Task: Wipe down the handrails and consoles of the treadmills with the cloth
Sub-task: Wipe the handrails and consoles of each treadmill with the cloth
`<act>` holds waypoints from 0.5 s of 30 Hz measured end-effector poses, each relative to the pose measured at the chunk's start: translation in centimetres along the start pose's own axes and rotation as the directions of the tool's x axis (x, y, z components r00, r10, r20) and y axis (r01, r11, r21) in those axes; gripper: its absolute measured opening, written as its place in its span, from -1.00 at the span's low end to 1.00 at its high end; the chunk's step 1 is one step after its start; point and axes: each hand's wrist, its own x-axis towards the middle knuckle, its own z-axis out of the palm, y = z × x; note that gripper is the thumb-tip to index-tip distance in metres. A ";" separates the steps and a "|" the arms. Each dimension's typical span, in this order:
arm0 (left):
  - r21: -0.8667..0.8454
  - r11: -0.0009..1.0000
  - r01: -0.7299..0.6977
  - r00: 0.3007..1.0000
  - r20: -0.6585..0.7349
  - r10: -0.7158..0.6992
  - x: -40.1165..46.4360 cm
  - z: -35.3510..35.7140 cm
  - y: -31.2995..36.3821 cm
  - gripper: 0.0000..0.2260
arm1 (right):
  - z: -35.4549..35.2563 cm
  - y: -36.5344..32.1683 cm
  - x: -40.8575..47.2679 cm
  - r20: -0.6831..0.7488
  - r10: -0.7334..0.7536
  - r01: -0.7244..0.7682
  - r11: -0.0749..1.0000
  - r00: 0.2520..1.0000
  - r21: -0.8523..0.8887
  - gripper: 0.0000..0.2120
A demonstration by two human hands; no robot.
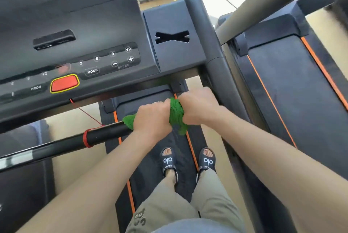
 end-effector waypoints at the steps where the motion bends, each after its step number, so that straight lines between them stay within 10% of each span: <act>1: -0.093 0.995 0.023 0.982 0.191 -0.005 0.8 -0.5 -0.7 -0.77 | -1.4 0.4 1.0 0.201 -0.011 0.001 0.999 0.980 0.052 -0.77; 5: -0.495 0.849 0.186 0.731 0.647 0.218 3.4 -2.2 -3.5 -0.79 | -3.9 1.5 3.7 0.611 -0.021 -0.135 0.968 0.792 0.209 -0.54; 9: -0.404 0.914 0.026 0.854 0.485 0.189 1.0 -2.5 -4.6 -0.64 | 0.2 0.2 -0.2 0.005 0.043 -0.044 0.996 0.999 0.083 -0.69; 11: -0.204 0.962 -0.184 0.928 0.286 0.238 -0.2 -1.8 -5.1 -0.52 | 2.9 -1.0 -2.8 -0.349 0.042 -0.029 0.999 0.936 0.041 -0.56; 15: 0.027 0.903 -0.429 0.901 -0.050 0.430 1.3 -2.7 -6.6 -0.54 | 2.8 -0.8 -4.1 -0.337 0.001 0.040 0.993 0.941 0.114 -0.47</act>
